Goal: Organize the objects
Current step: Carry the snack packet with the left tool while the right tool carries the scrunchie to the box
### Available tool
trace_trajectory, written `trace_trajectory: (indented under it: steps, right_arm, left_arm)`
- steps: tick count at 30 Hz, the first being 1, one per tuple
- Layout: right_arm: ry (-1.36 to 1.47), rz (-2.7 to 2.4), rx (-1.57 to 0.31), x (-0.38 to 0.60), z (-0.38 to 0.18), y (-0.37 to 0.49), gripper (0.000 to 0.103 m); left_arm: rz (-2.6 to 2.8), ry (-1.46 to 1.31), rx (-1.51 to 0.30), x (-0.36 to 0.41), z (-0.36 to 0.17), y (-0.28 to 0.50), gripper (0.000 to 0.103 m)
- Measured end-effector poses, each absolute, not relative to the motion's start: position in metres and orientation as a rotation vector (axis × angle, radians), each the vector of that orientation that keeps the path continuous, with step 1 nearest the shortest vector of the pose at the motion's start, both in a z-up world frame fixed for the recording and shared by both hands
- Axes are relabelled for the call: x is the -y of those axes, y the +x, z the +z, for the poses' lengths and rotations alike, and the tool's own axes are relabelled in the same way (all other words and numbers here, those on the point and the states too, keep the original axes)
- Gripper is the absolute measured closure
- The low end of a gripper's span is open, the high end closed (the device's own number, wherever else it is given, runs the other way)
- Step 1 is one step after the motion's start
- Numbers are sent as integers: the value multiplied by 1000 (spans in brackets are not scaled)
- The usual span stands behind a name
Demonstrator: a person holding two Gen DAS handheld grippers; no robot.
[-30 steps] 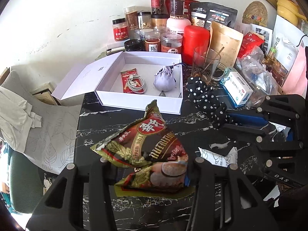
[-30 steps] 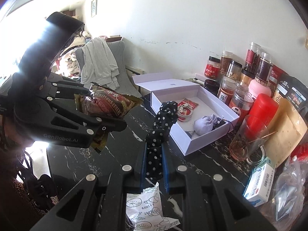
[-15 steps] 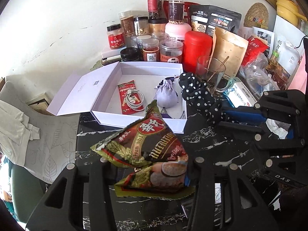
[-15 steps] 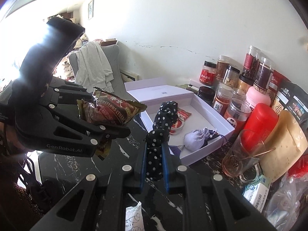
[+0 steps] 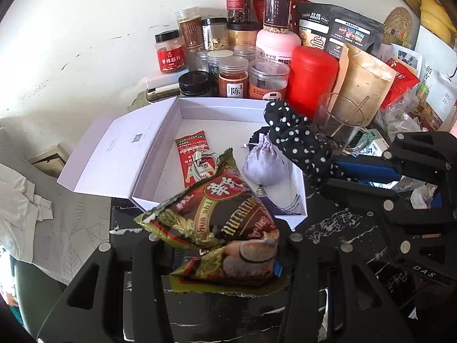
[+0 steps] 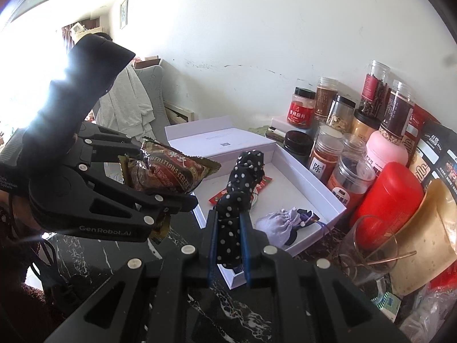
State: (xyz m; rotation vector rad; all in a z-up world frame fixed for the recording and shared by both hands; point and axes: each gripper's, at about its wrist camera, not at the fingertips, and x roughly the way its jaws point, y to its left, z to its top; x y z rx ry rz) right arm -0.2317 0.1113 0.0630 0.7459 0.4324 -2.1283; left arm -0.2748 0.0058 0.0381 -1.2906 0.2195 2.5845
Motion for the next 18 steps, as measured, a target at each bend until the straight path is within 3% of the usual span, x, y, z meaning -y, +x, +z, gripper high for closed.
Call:
trace_trajectory:
  steps: [18]
  right_arm:
    - [794,-2178,-364,-93,41,-308,89]
  left_arm:
    - [2598,-1307,-206,2,11,-369,60]
